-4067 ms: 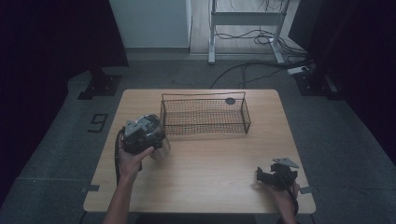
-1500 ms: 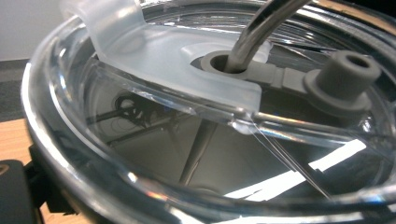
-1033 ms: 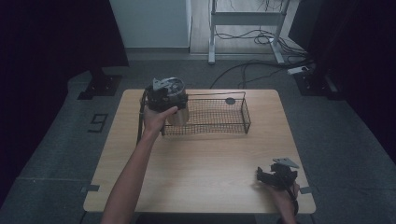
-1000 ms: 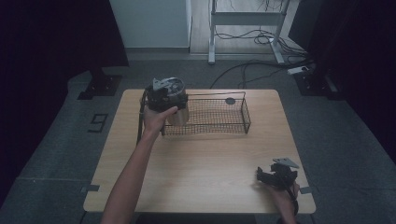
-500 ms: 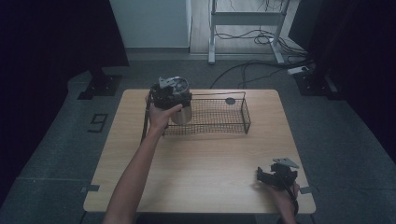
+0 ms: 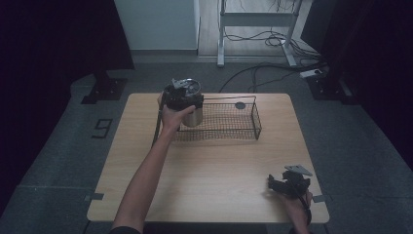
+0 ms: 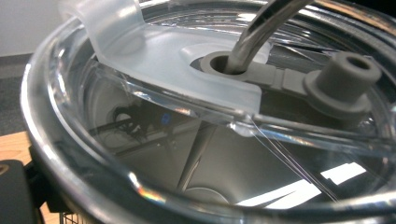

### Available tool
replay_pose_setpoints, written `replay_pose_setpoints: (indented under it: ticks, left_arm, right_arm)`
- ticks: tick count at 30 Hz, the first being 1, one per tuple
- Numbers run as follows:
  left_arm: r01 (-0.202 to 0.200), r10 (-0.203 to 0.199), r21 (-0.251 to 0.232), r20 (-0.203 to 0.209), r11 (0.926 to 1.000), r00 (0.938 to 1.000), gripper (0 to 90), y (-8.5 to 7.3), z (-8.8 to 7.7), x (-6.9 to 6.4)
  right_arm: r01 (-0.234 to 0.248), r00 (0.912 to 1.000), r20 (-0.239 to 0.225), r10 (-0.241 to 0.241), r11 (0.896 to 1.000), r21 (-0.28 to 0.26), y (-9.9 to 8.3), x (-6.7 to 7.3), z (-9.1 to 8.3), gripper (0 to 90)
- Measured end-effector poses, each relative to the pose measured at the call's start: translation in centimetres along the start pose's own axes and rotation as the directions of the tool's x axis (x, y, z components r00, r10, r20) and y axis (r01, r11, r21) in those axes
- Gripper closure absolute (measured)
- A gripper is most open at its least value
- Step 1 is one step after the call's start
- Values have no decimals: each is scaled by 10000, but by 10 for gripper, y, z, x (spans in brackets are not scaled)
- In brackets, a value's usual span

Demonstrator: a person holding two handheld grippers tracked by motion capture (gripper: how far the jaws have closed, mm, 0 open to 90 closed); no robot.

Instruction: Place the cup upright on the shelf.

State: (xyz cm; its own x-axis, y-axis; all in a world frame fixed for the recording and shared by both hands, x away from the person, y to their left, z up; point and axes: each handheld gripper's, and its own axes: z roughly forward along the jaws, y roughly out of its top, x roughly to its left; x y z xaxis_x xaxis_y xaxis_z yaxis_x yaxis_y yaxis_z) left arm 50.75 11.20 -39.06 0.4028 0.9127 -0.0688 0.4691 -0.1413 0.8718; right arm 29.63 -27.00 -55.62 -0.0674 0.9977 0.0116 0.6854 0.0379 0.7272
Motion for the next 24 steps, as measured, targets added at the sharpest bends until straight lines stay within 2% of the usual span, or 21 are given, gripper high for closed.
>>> replay_pose_setpoints:
  ticks: [9,21,24]
  left_arm:
    - [-112,122,348,-298,9993,9995,39,-12,18,2]
    - [7,24,864,-350,9963,9994,39,-33,36,4]
    - [-76,113,907,-401,9958,9991,39,-37,39,3]
  right_arm:
    - [-8,10000,-3,8,10000,-5,0,0,0,51]
    - [-7,10000,-4,7,10000,-9,0,0,0,51]
    - [17,10000,-9,-17,10000,-10,0,0,0,53]
